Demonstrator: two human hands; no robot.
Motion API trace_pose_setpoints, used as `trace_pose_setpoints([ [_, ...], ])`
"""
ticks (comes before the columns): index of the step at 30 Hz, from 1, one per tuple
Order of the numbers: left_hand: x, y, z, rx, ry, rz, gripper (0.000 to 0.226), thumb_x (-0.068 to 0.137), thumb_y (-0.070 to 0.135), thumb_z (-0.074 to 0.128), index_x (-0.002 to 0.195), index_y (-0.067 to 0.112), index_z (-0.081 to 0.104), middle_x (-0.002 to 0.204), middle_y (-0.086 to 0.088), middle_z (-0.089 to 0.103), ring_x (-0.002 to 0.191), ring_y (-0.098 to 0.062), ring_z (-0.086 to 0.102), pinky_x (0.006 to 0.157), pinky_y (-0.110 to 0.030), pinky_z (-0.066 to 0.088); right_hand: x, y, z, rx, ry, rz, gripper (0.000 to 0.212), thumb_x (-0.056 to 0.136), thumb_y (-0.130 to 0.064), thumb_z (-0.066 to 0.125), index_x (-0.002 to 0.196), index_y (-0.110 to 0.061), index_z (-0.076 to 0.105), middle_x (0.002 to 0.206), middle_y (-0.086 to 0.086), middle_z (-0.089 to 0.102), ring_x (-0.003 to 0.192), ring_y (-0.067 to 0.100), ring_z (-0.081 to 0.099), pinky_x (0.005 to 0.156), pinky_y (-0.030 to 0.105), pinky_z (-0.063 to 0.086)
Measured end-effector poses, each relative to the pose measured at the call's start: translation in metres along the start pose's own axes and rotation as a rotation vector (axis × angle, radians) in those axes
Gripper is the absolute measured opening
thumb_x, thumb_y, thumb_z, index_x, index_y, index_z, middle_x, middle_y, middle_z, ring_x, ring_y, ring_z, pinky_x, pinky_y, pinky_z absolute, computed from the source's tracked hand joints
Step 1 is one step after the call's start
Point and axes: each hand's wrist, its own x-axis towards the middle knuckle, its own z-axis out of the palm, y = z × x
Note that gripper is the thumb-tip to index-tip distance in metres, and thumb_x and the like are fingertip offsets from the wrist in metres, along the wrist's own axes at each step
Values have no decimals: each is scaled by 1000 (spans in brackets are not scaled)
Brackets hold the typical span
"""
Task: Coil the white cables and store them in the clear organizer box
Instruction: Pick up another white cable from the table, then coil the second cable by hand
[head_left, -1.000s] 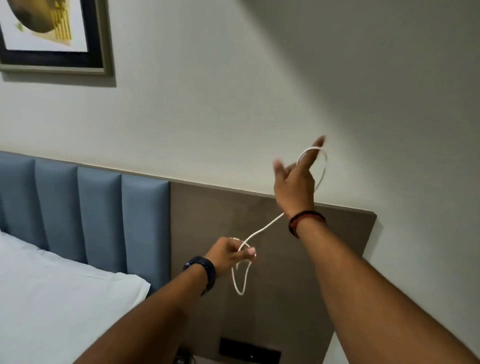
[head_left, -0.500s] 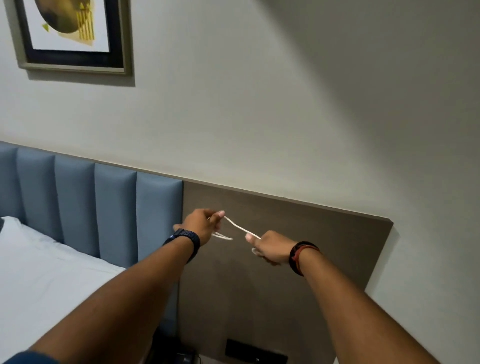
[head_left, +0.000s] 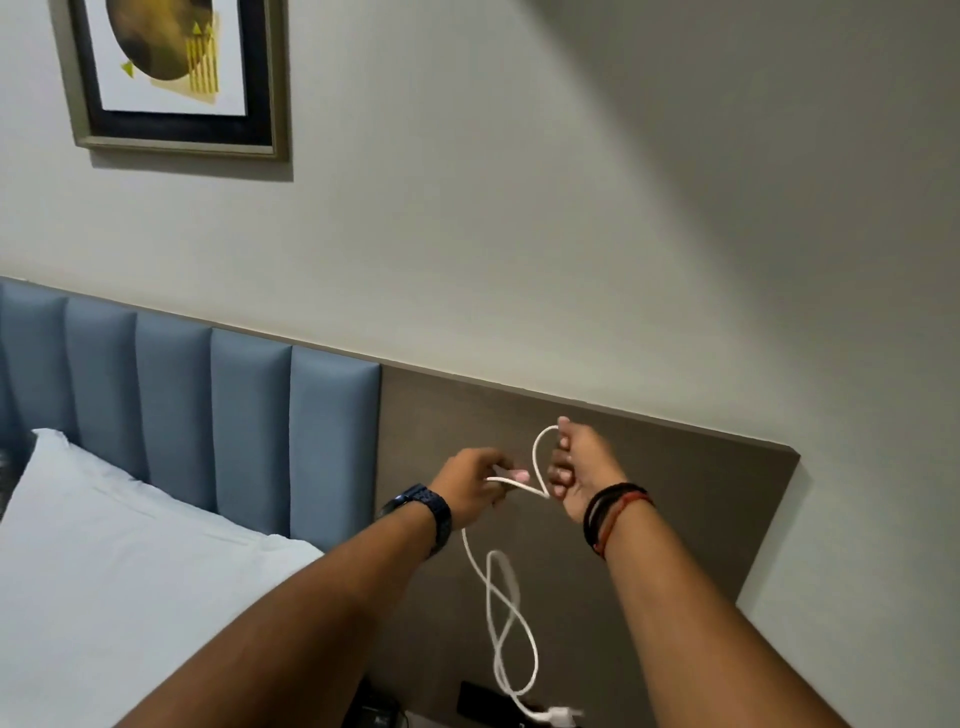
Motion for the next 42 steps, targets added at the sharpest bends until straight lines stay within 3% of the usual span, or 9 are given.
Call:
trace_pose_setpoints([
  [5, -3, -12, 15, 540, -252, -36, 30, 70, 36, 76, 90, 21, 60, 88, 1, 63, 79, -20, 58, 70, -29, 47, -19, -27, 6, 735, -288, -44, 30, 100, -19, 35, 83, -7, 58, 36, -7, 36, 31, 8, 35, 36, 16, 32],
  [8, -9, -7, 29, 310, -472, -197, 62, 54, 36, 85, 108, 30, 54, 98, 6, 65, 90, -15, 64, 74, -30, 53, -30, -39, 18, 829, -394, -109, 24, 100, -13, 36, 106, -1, 55, 44, -4, 45, 38, 8, 45, 41, 17, 41],
  [13, 1, 21, 28, -385, -126, -87, 7, 89, 19, 54, 91, 15, 59, 65, 0, 55, 46, -4, 49, 48, -21, 42, -37, -38, 24, 812, -429, -145, 16, 96, -4, 38, 98, -8, 53, 55, 0, 55, 33, 5, 35, 32, 16, 30],
  [20, -1, 14, 18, -100, -25, -56, 40, 93, 48, 40, 69, 19, 52, 59, 5, 44, 53, -11, 37, 58, -28, 35, -15, -47, 5, 730, -216, -318, 14, 95, -16, 44, 90, -10, 56, 52, -5, 57, 40, 7, 38, 49, 22, 29],
  [24, 0, 14, 7, 58, -62, 29, 47, 90, 51, 44, 71, 9, 56, 61, 1, 45, 54, -15, 38, 57, -29, 34, 4, -24, -9, 124, 196, -533, 8, 96, -15, 45, 93, -21, 44, 94, 1, 71, 70, 10, 52, 68, 22, 35],
  [28, 7, 20, -3, 227, -42, 150, 43, 92, 48, 43, 63, 17, 53, 59, 0, 49, 55, -18, 43, 58, -31, 36, 16, 19, -15, -749, 291, -735, 78, 95, -29, 47, 147, -1, -4, 93, 5, 64, 95, 21, 57, 96, 29, 39],
  [32, 18, 18, -17, 345, 53, 207, 44, 91, 50, 42, 61, 20, 52, 55, 4, 49, 54, -19, 46, 53, -31, 34, 9, 32, -20, -1197, 144, -414, 92, 75, -82, 9, 86, -8, 62, 79, 13, 68, 81, 33, 63, 66, 34, 44],
  [37, 26, 7, -28, 246, 153, 142, 38, 92, 43, 45, 64, 20, 57, 61, -3, 59, 60, -23, 52, 56, -35, 39, -5, 18, -3, -309, -571, 78, 69, 85, -74, 27, 48, -18, 42, 35, -7, 26, 36, 12, 22, 44, 26, 19],
  [42, 21, 11, -8, -66, 143, 30, 38, 97, 31, 40, 74, 8, 61, 73, -14, 64, 69, -21, 51, 70, -40, 46, -16, -4, 12, 412, -634, -46, 55, 97, -47, 31, 48, -22, 34, 37, -8, 25, 32, 8, 23, 37, 21, 19],
])
